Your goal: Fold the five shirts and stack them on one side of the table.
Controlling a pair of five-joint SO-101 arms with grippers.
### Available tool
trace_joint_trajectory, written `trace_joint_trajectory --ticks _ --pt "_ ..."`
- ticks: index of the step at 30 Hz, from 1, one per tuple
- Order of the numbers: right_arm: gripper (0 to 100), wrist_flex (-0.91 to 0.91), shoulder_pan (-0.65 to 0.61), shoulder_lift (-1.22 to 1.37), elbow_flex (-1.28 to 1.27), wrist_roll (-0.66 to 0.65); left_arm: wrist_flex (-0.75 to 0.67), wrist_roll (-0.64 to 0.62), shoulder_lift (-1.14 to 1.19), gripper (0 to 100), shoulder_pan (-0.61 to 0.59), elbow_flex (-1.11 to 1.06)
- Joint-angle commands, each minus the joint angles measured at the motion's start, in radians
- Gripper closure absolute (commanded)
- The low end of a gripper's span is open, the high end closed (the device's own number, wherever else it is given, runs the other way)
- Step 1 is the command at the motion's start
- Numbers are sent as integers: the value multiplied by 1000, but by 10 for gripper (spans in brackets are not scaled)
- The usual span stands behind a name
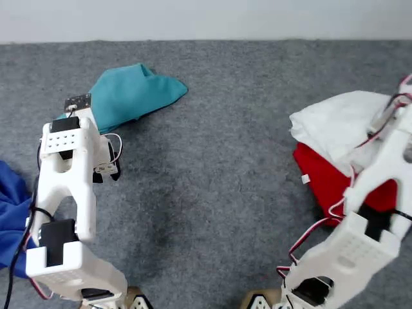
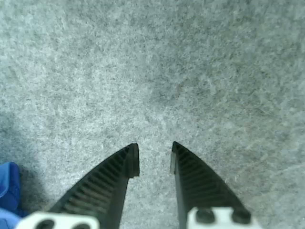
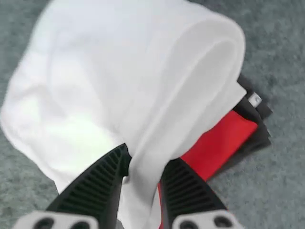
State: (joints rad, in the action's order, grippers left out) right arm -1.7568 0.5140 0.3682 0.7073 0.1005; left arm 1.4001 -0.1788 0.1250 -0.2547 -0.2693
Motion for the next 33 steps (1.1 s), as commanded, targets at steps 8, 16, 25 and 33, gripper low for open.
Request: trace_joint_trajectory --ticks 8,16,25,33 --pt "987 53 35 -76 -292 -34 25 -9 -46 880 -2 4" --pt "987 51 99 -82 -330 -64 26 -9 -46 880 -2 4" --pt "987 58 131 -142 -371 -121 25 -9 -44 880 -2 4" --pt "988 162 131 -68 -506 -117 25 -9 -44 880 -2 4"
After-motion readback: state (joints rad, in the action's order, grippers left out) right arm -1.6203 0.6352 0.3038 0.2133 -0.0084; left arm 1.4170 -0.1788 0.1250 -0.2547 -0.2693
